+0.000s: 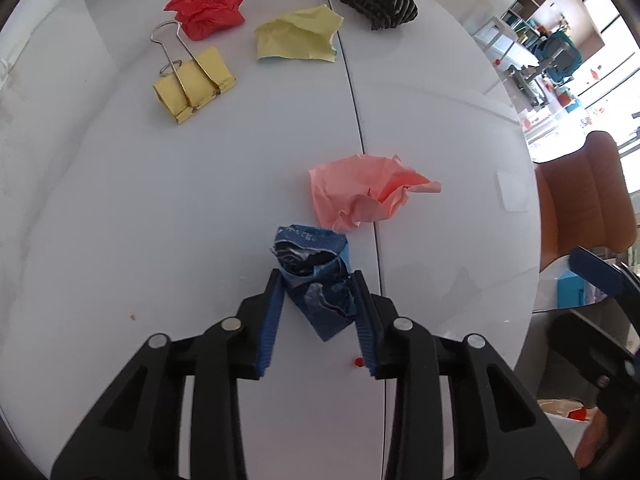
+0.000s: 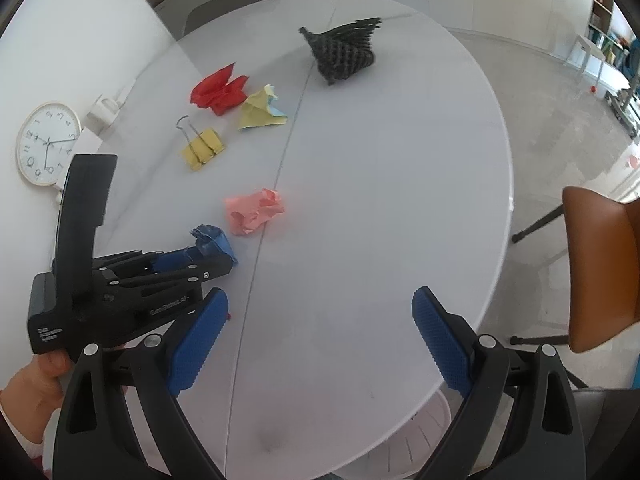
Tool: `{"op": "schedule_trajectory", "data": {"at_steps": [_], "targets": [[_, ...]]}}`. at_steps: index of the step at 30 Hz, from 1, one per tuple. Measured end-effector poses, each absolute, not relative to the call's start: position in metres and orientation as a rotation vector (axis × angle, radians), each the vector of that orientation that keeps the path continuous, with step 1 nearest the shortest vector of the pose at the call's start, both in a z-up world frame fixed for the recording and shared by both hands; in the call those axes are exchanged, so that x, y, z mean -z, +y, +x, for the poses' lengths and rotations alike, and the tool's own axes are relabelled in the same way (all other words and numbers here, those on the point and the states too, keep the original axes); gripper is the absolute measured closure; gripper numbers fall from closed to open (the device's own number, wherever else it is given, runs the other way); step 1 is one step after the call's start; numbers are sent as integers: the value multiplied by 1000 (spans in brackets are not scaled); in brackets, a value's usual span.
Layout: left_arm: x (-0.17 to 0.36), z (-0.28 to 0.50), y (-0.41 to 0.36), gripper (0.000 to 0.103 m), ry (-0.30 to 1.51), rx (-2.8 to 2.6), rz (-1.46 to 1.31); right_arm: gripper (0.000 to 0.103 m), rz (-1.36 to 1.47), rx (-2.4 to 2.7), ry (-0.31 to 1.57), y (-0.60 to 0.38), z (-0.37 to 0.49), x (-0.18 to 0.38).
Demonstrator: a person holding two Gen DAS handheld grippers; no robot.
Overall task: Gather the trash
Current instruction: 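Grasp the blue crumpled paper with the left tool while the right tool grasps the pink crumpled paper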
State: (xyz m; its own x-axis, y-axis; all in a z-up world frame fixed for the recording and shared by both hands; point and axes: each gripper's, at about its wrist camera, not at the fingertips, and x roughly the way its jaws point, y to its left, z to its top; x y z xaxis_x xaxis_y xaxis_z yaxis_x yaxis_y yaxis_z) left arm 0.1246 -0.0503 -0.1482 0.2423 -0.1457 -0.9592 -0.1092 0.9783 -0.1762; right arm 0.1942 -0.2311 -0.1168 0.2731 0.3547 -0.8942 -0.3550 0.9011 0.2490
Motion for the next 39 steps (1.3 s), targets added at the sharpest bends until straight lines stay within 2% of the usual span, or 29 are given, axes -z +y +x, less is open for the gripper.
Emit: {"op": "schedule_trajectory", "data": {"at_steps": [14, 16, 19, 20, 21, 22, 23, 24, 31, 39], "targets": [[112, 102, -20, 70, 1316, -20, -172, 12, -92, -574, 1242, -141, 239, 158], [110, 98, -13, 70, 1319, -34, -171, 19, -120, -574, 1250, -132, 240, 163], [108, 92, -1, 70, 1320, -45, -181, 40, -173, -563, 1271, -119, 239, 173], [108, 91, 2, 70, 1320, -46, -189, 49, -200, -558, 1250, -117, 237, 171], [108, 91, 4, 70, 1319, -48, -195, 67, -207, -566, 1257, -115, 237, 172], [107, 90, 7, 70, 1319, -51, -198, 71, -194, -576, 1262, -115, 237, 171], [107, 90, 9, 70, 1317, -52, -199, 83, -184, -582, 1266, -116, 237, 171], [107, 89, 10, 70, 1315, -54, -198, 90, -177, -585, 1267, -117, 237, 171], [104, 79, 18, 70, 1309, -67, -215, 91, -122, -593, 1231, -128, 234, 160], [84, 59, -17, 70, 1295, 11, -134, 91, -112, -613, 1188, -175, 186, 113]]}}
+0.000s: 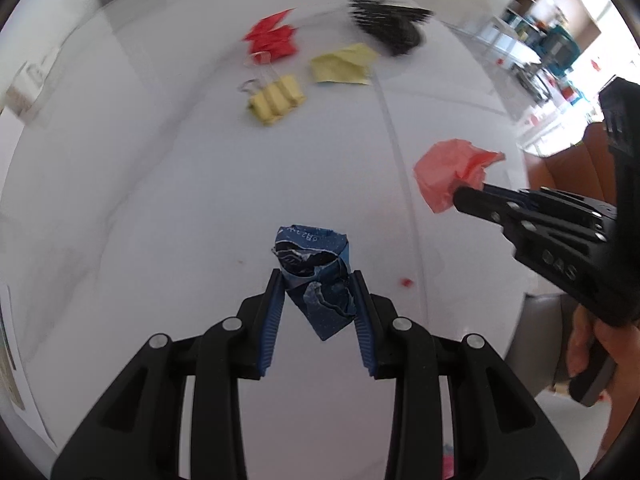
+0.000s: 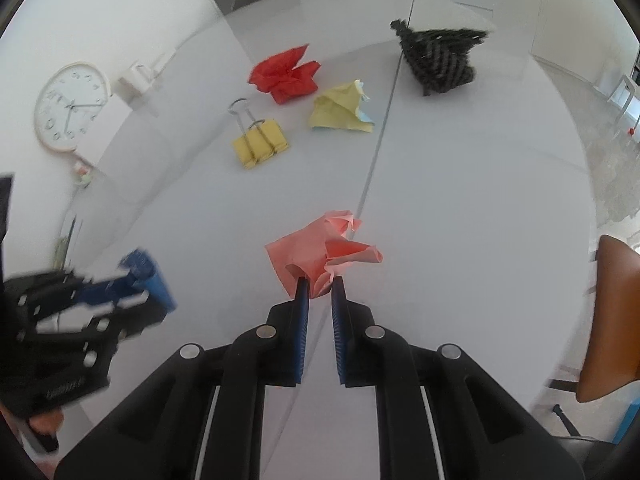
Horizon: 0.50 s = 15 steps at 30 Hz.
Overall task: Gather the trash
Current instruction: 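Grasp the blue crumpled paper with the left tool while the right tool grasps the pink crumpled paper, then carry both papers to the wastebasket and open both tools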
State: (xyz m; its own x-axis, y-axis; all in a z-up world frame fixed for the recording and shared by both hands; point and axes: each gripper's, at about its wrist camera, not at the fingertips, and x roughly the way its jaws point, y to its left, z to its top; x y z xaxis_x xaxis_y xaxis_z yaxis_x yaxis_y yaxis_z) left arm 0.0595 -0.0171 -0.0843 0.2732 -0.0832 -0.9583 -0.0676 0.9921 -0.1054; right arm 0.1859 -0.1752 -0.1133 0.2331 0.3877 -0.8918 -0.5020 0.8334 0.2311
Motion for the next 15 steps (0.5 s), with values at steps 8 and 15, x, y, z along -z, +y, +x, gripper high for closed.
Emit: {"op": "schedule_trajectory", "data": {"at_steps": [8, 15], "targets": [[67, 11, -98, 70, 1308, 182, -85, 91, -125, -548, 1251, -287, 86, 100], [74, -24, -164, 70, 1359, 257, -60, 90, -117, -543, 1362, -348, 17, 143]]}}
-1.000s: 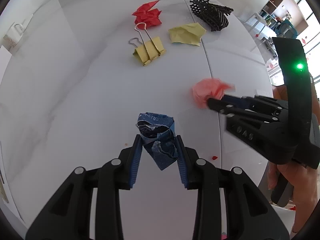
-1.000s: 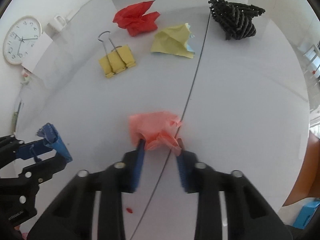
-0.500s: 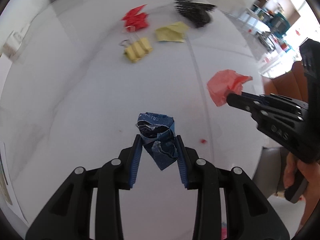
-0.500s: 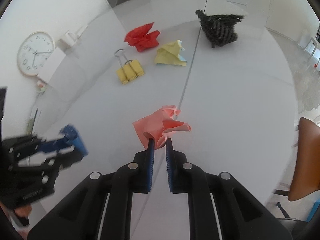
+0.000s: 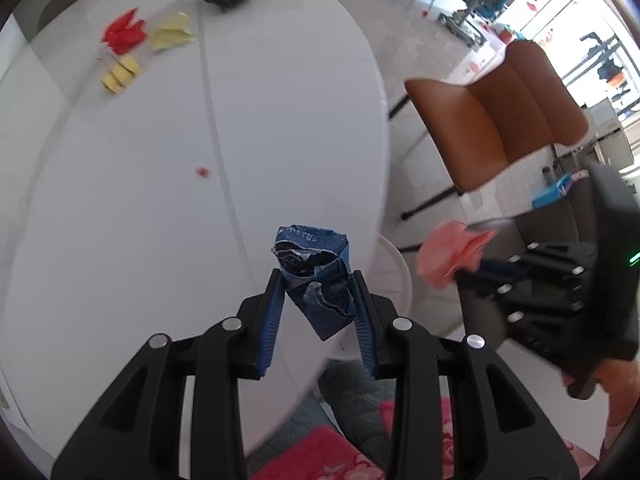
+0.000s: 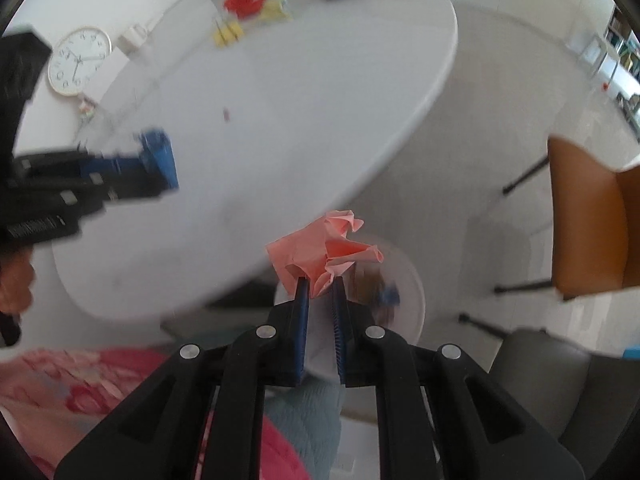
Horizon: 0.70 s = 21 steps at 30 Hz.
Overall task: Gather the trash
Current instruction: 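Carry both papers to the wastebasket and open both tools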
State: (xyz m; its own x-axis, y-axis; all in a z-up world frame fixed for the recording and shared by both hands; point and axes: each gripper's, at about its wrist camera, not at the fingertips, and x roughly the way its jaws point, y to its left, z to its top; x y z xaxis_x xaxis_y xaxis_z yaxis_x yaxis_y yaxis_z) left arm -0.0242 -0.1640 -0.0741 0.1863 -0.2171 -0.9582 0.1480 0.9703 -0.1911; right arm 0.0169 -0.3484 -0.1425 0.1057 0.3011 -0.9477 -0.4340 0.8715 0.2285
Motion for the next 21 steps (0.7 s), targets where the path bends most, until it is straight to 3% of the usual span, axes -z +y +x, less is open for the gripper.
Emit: {"op": "schedule_trajectory", "data": {"at_steps": [8, 10, 12, 20, 21], "targets": [[96, -52, -217, 70, 1410, 284, -8, 87, -182, -610, 1422, -348, 3, 214], [104, -56, -225, 70, 1427, 284, 5, 74, -196, -609, 1428, -349, 4, 222], [110, -56, -231, 70, 1434, 286, 19, 53, -199, -594, 1408, -353, 2, 219], [125, -53, -245, 69, 1453, 290, 7, 32, -166, -492, 1324, -394, 9, 172], [127, -52, -247, 66, 1461, 290, 3, 30, -159, -471, 1315, -399, 11, 166]]}}
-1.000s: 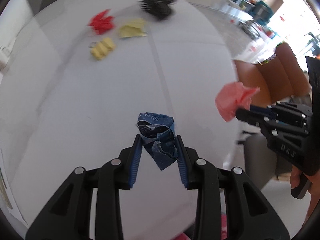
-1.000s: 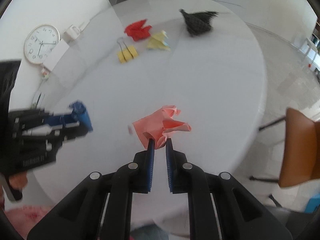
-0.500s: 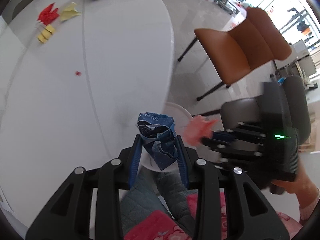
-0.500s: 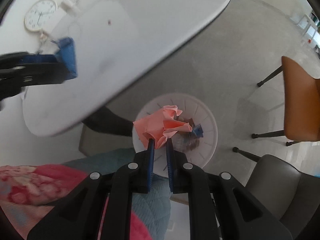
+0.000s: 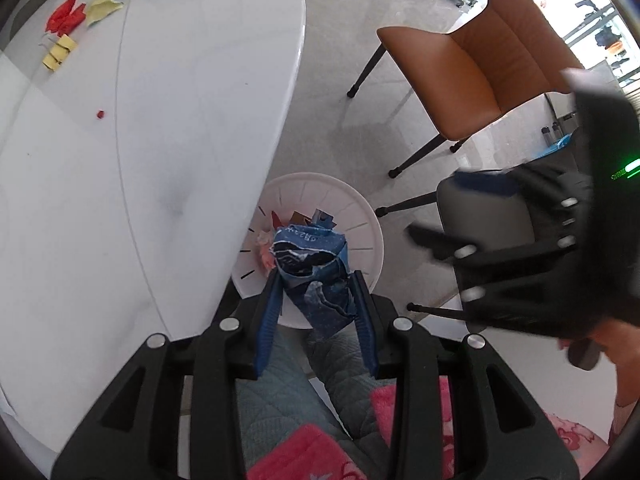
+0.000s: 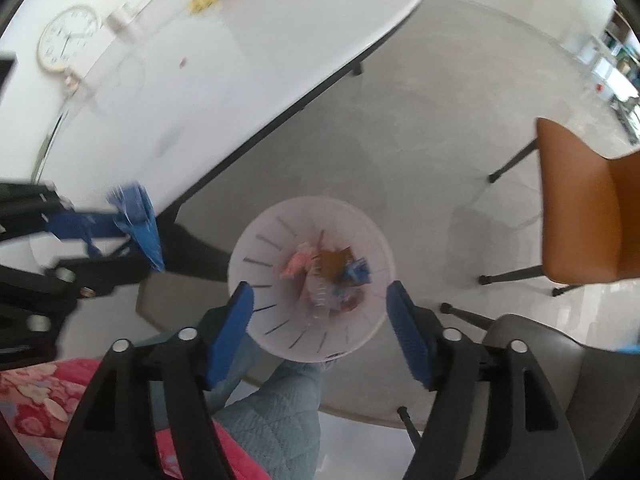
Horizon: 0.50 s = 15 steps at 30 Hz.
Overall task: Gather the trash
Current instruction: 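Carry both papers to the wastebasket and open both tools, then move both tools back over the table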
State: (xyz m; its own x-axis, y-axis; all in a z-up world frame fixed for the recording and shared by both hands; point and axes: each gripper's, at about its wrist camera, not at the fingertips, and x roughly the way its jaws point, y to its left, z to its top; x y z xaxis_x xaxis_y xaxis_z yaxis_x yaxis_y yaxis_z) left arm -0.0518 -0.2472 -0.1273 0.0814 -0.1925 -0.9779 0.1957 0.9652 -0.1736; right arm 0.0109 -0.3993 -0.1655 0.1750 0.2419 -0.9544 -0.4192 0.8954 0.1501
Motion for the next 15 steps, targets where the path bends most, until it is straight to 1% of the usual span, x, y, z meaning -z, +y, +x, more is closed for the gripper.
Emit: {"op": "schedule_trajectory", "data": {"at_steps": [1, 2, 3, 4, 8, 12, 15], "targets": [[130, -51, -248, 62, 1472, 292, -5, 29, -154, -454, 1308, -403, 15, 160], [134, -50, -246, 52, 1488, 294, -16, 26, -151, -440, 1301, -408, 18, 155], [137, -49, -246, 36, 1499, 289, -22, 23, -149, -424, 1291, -411, 19, 150], [139, -47, -246, 32, 1503, 276, -21, 23, -147, -411, 1282, -414, 21, 146], [138, -43, -252, 22, 1513, 271, -6, 20, -117, -382, 1258, -424, 29, 131], [130, -40, -251, 16, 1499, 264, 2, 20, -110, -376, 1248, -424, 35, 127], [115, -38, -243, 16, 1466, 255, 16, 20, -99, -382, 1237, -418, 40, 120]]}}
